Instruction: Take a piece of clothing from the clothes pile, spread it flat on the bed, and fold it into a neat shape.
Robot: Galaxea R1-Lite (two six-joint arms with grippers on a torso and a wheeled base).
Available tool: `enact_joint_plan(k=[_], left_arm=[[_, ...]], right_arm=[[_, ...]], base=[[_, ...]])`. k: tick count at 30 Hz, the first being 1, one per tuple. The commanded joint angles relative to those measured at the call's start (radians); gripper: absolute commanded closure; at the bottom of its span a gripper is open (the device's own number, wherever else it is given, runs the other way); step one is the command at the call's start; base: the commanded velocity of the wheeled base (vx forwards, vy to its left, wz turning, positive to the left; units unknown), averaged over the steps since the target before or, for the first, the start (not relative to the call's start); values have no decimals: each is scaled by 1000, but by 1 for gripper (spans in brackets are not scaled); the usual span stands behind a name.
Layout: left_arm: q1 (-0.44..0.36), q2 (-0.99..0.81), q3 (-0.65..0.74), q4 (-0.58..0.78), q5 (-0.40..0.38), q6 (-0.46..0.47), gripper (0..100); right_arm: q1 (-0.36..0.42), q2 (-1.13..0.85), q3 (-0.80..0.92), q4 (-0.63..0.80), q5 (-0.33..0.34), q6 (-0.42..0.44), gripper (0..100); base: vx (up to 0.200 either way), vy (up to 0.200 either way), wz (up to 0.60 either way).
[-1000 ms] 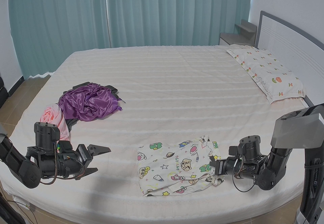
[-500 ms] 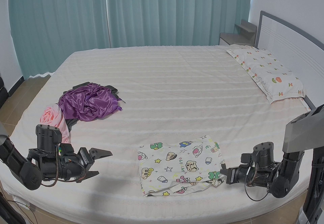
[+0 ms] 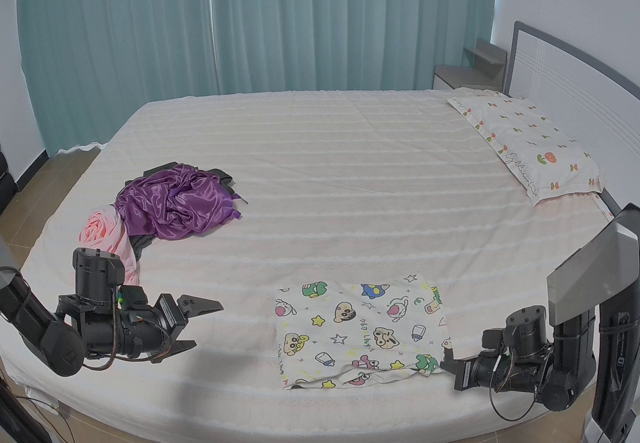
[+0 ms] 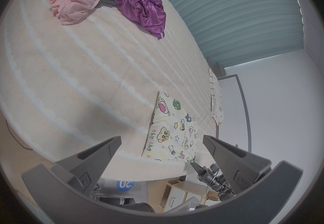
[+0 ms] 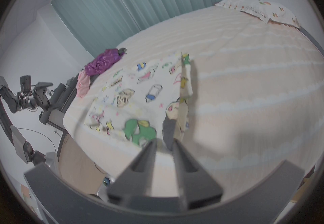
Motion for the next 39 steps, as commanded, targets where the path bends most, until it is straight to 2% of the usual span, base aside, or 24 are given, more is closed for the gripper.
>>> enact_joint_plan(k=[1, 5, 10, 15, 17, 20, 21, 22, 24, 31, 39], left_arm=[[0, 7, 0, 0, 0, 0, 0], [0, 7, 0, 0, 0, 0, 0], [-1, 19, 5, 0, 0, 0, 0], [-3, 38, 2, -2, -3, 0, 0], [-3, 42, 2, -2, -4, -2, 0], [-6, 44, 3, -2, -4, -3, 0], [-6, 44, 3, -2, -4, -3, 0], [-7, 47, 2, -2, -4, -5, 0], [-18, 49, 3, -2, -3, -7, 0], [-24, 72, 3, -10, -3, -7, 0], [-29, 91, 26, -71, 2, -7, 0]], right_arm=[[6, 15, 24, -19, 0, -2, 0], [3, -8, 25, -19, 0, -1, 0], [-69, -98, -7, -19, 0, -4, 0], [-118, -92, -175, -16, 3, -2, 0], [-119, -89, -280, 75, 10, -2, 0], [-121, -80, -488, 305, 16, 12, 0], [-121, -80, -488, 305, 16, 12, 0], [-124, -55, -616, 445, 20, 27, 0], [-124, -3, -735, 541, 23, 64, 0], [-130, 127, -901, 619, 31, 76, 0], [-124, 153, -953, 653, 63, 81, 0]], base=[[0, 0, 0], [0, 0, 0], [0, 0, 0], [0, 0, 0], [0, 0, 0], [0, 0, 0], [0, 0, 0], [0, 0, 0], [0, 0, 0], [0, 0, 0], [0, 0, 0]])
